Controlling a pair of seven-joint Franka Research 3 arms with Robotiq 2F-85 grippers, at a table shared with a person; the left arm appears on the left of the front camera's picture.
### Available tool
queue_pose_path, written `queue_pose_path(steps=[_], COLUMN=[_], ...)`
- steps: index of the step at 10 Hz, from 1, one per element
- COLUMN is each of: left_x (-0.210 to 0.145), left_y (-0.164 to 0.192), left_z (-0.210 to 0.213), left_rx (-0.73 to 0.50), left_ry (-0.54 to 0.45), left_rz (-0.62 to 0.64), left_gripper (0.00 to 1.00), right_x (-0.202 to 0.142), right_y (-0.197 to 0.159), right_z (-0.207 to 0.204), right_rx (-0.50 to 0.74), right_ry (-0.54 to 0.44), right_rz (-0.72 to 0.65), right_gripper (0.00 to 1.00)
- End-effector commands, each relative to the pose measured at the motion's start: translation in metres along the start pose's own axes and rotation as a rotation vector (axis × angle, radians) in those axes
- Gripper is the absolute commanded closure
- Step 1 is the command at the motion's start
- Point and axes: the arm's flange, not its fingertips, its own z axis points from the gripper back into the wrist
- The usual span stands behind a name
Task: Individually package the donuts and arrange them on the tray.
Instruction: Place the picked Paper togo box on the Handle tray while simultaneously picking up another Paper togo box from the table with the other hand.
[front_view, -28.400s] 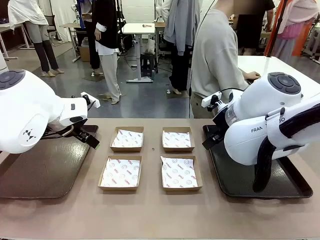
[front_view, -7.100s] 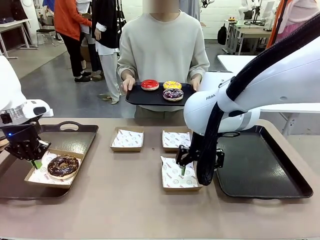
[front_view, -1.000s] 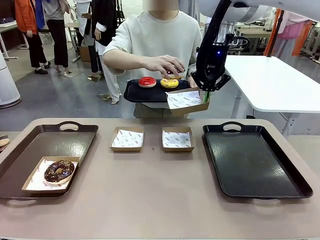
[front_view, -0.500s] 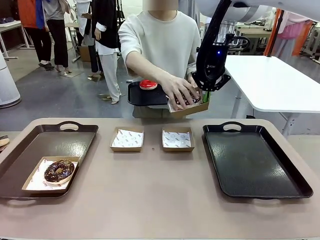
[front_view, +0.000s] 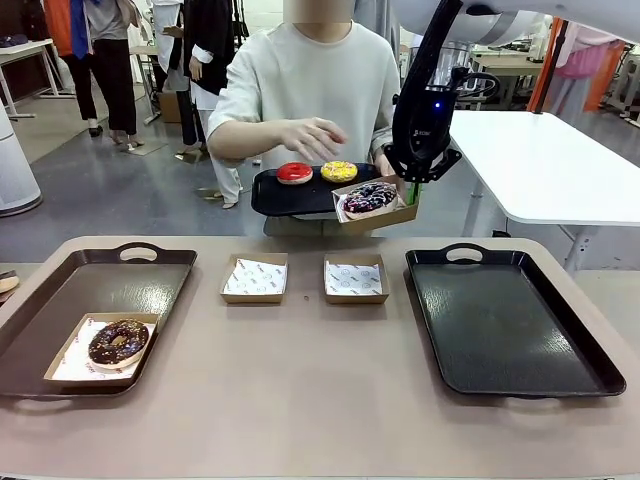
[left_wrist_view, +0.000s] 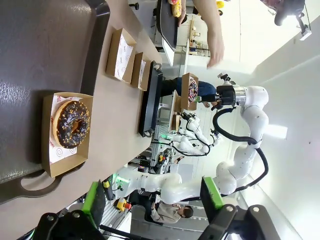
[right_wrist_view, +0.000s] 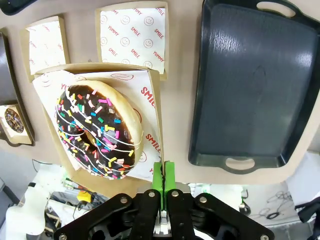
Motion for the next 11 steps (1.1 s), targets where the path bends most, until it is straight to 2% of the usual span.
queue_pose_path(steps=[1, 5, 8, 11], left_x=[-0.001, 0.0, 0.03, 0.068], left_y=[0.0, 0.0, -0.061, -0.122], left_z=[0.001, 0.0, -0.043, -0.11], left_rx=[-0.006, 0.0, 0.221, 0.43], left_ry=[-0.003, 0.0, 0.055, 0.104], left_rz=[0.002, 0.0, -0.033, -0.047], left_gripper=[0.0, 0.0, 0.0, 0.0], right_x=[-0.004, 0.0, -0.041, -0.076], right_y=[-0.002, 0.0, -0.06, -0.133], right_z=[0.0, 0.0, 0.01, -0.011], right_rx=[-0.003, 0.0, 0.035, 0.068], right_ry=[0.001, 0.0, -0.094, -0.182], right_rz=[0.002, 0.0, 0.009, 0.039], right_gripper=[1.0, 0.99, 0.99, 0.99])
